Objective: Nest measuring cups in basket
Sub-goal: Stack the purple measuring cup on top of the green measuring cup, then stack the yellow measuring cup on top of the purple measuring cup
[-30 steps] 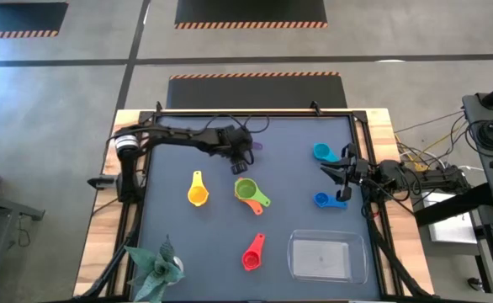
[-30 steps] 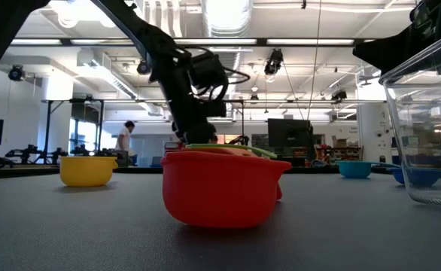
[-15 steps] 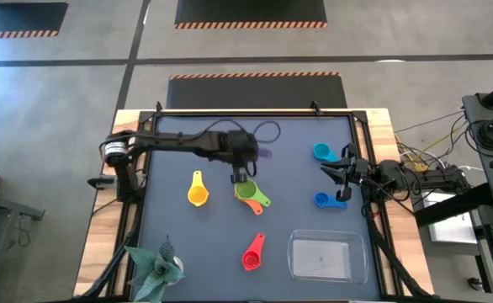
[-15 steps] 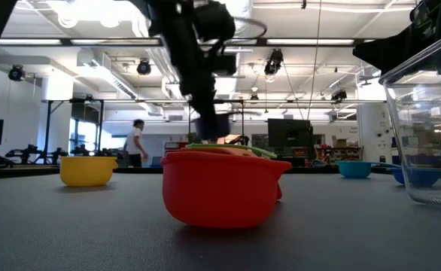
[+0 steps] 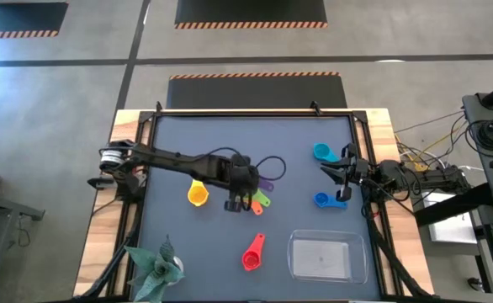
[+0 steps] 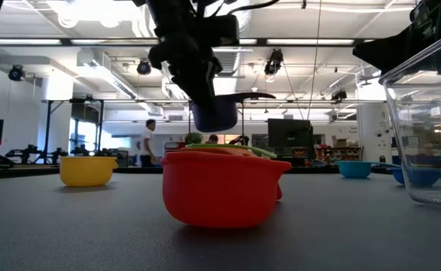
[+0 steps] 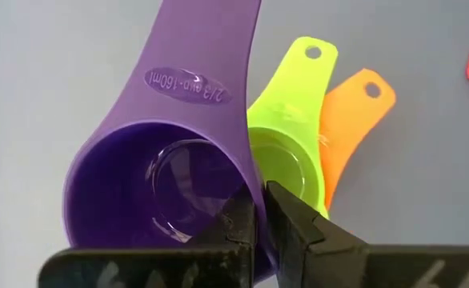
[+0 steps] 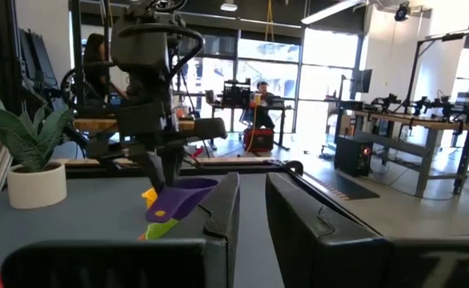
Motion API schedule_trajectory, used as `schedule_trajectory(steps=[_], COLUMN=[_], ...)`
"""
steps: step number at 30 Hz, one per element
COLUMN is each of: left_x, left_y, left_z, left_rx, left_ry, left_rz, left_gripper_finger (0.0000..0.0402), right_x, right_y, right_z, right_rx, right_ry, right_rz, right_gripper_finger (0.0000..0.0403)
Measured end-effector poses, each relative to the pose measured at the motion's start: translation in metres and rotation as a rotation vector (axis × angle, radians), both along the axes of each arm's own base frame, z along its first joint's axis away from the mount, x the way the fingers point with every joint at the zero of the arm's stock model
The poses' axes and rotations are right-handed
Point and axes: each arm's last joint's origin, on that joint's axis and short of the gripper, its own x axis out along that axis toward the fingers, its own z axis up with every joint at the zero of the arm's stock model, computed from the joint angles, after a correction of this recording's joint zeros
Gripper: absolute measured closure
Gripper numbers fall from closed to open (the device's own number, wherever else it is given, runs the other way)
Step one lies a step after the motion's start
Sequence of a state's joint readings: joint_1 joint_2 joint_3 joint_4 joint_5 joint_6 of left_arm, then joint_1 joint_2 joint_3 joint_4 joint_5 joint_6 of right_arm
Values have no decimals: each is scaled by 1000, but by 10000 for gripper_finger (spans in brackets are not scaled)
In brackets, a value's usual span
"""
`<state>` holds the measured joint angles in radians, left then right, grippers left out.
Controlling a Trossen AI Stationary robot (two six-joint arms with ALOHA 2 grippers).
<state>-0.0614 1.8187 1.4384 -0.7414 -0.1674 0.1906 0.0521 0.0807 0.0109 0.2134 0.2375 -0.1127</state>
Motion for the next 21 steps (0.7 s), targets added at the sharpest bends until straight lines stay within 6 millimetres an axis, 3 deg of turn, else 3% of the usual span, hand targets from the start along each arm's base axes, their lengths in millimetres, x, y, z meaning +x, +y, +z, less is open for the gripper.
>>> schedule_trajectory(steps=[6,15,21], left_x=[-1,-7,-6], left_y=[-4,-3,-2], left_z=[-3,-20,-21], left_rx=[-130,-106,-85], left_ry=[9,54,31], left_rz=[13,-5,-23], left_gripper_finger=[378,332,306], right_x=[0,0,0], right_y=[0,0,0], right_z=[0,0,0], right_rx=[0,0,0], right_ry=[-1,0,0], right_rz=[0,0,0], right_gripper_finger=[351,351,351])
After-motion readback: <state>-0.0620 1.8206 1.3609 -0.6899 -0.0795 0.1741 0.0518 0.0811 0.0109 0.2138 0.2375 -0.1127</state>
